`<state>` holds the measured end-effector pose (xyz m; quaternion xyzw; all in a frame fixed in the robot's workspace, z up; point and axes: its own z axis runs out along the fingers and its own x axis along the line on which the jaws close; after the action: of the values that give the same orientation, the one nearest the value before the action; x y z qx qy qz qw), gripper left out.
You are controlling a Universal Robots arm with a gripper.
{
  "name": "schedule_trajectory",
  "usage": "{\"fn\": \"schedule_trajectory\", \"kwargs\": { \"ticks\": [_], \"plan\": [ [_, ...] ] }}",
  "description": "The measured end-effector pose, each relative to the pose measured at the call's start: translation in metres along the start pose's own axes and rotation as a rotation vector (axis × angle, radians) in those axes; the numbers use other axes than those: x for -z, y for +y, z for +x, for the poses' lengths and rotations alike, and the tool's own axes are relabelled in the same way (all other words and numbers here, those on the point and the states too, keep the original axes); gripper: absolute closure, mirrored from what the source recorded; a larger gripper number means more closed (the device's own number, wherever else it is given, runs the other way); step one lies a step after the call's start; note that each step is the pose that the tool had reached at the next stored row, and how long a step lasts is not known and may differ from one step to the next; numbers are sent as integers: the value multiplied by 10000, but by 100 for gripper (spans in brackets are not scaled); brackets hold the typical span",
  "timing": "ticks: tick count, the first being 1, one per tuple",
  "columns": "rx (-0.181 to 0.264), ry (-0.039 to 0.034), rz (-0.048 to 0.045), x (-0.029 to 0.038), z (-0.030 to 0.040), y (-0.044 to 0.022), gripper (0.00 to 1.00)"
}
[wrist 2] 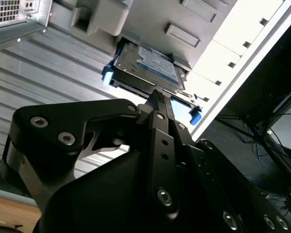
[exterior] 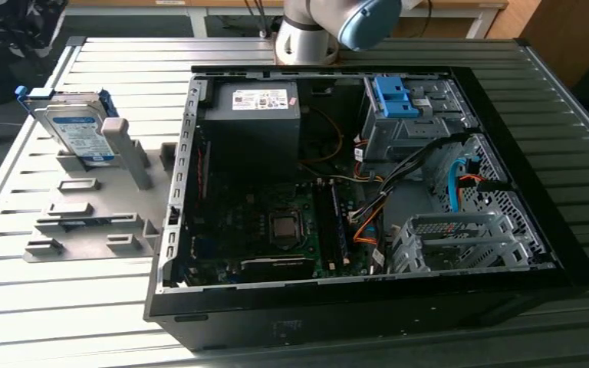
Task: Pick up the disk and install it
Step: 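Reach for the disk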
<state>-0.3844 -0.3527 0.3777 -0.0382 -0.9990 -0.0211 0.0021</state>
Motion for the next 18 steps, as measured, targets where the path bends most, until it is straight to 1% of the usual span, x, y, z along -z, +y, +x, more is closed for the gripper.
{"fn": "schedule_trajectory", "kwargs": {
  "ticks": [3,4,5,7,8,10,13,18],
  "plan": [
    [-1,13,2,-10,99,-35,89],
    [-1,11,-3,-15,121,-43,89],
    [-1,14,0,-14,123,-31,89],
    [-1,14,1,-17,127,29,89],
    [-1,15,1,-17,129,49,89],
    [1,15,3,-17,130,49,89],
    [-1,12,41,-17,135,45,89],
    [-1,12,42,-17,140,45,89]
  ]
}}
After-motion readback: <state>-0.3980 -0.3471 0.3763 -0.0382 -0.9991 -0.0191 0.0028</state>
